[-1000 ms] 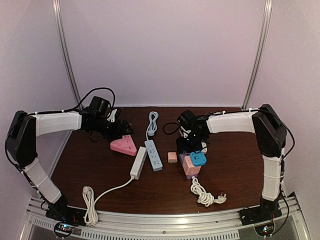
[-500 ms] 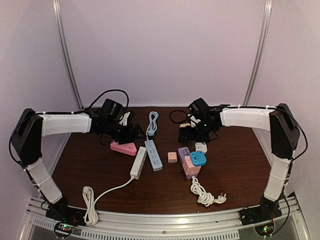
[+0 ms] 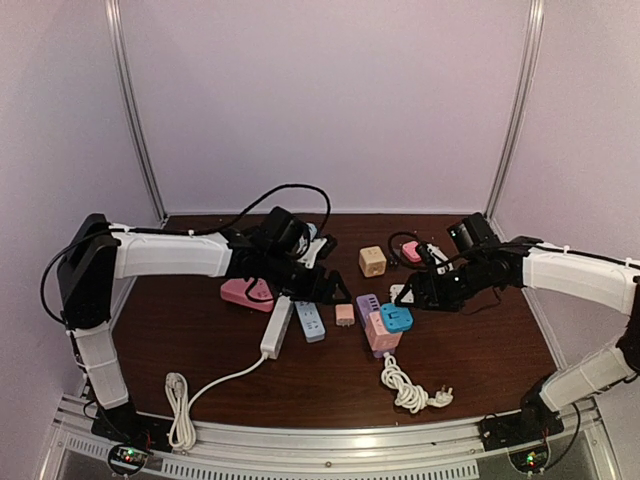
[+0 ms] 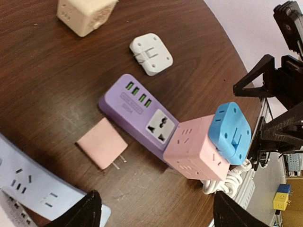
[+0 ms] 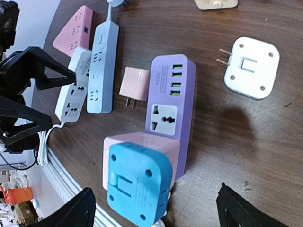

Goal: Pull the plug off the socket

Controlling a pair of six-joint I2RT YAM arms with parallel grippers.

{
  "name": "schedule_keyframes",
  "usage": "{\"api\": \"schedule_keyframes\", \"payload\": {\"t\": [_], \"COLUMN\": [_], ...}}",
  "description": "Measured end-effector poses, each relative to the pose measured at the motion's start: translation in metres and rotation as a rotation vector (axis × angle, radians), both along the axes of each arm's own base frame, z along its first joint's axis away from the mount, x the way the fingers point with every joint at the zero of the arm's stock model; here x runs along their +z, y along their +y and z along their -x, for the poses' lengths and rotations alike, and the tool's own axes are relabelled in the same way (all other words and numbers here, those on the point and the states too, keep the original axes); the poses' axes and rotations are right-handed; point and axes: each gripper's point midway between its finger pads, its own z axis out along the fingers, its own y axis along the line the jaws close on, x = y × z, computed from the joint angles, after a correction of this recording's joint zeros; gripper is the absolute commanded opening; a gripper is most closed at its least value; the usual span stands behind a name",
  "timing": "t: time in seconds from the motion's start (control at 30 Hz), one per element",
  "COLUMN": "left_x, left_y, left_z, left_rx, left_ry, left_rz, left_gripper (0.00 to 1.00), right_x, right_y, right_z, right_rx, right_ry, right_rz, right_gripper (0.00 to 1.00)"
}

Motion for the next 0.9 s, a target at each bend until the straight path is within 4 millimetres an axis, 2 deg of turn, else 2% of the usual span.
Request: {"api": "schedule_keyframes", "payload": {"t": [0.2,0.37,0.5,0.7,0.9], "left_x": [-0.005,-0.009,-0.013,-0.031,-0.036], "left_y": [-0.039,-0.051,-0.057,-0.061,-0.067], "left_z": [0.029,0.039,0.039,0.038,0.039], "left_rx": [-0.116,-0.156,-0.167,-0.171,-0.174], "left_ry": [-0.027,-0.035,-0.035,-0.015,-0.014], "left_rz": [-0.003,-0.007,-0.013,-0.04,-0.051], "left_gripper": [0.81,0.81,0.8,0.79,0.78], "right_x": [-0.005,-0.014,-0.017,-0.014,-0.012], "right_y": [0.004,0.008,0.013,0.019,0.021], "right_z": [0.03,0.04,0.041,0.036,0.032], "right_rx": [0.063,0.081,0.082,0.073,0.057], "right_ry": [0.072,0.122,0.145,0.143,0.141], "right_rz": [-0.081,-0.12,-0.151,-0.192,-0.212], "right_gripper": [0.73,0.66,0.63,0.58,0.48]}}
